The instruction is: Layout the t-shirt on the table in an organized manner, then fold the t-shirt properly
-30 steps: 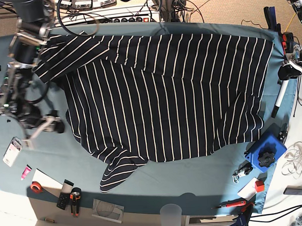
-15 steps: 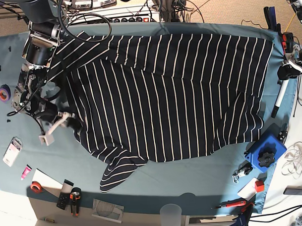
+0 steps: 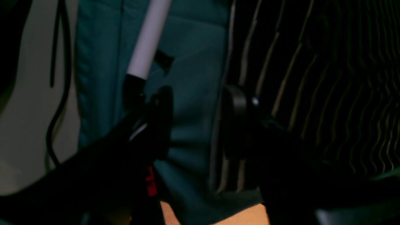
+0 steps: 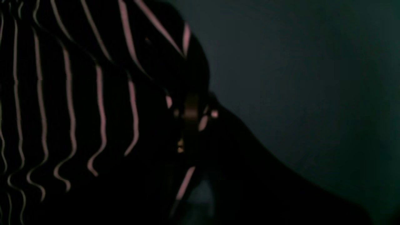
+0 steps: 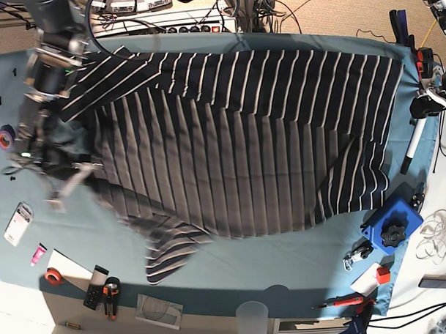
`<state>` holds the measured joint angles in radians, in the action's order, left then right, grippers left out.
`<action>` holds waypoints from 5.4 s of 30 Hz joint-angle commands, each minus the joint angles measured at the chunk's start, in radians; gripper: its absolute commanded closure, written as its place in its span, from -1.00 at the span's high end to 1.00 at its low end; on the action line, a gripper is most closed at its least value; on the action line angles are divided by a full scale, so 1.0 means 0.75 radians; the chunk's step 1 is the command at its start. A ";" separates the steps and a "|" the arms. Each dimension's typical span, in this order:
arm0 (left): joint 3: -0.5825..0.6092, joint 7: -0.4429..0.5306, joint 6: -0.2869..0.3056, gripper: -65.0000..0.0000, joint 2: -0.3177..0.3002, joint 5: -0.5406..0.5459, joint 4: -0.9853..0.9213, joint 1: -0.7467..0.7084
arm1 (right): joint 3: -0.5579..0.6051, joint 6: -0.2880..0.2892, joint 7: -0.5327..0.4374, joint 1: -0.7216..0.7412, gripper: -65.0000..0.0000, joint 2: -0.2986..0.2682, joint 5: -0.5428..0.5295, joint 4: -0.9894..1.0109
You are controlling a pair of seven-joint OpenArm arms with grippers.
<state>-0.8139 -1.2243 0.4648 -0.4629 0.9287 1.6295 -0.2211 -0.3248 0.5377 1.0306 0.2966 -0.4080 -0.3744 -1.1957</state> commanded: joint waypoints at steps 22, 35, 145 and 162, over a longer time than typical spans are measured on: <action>0.111 0.125 0.289 -0.19 -0.030 0.218 0.018 0.065 | -0.006 -0.021 0.126 0.044 -0.31 -0.087 0.030 -0.071; 0.359 0.132 0.215 -0.19 -0.029 0.077 0.018 0.192 | 0.004 0.021 -0.315 0.279 -0.31 -0.007 0.048 -0.070; 0.375 0.193 0.214 -0.19 -0.028 0.057 0.018 0.191 | 0.458 -0.174 -0.028 0.063 -1.00 0.082 0.334 -0.246; 0.375 0.192 0.214 -0.19 -0.024 0.058 0.018 0.191 | 0.457 -0.164 0.121 -0.285 -1.00 -0.013 0.115 -0.627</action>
<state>-0.5255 -1.1015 0.6224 -0.4629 0.9535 1.6283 -0.0887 0.0246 0.4164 1.1362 0.0635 -0.4034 -0.2882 -1.6497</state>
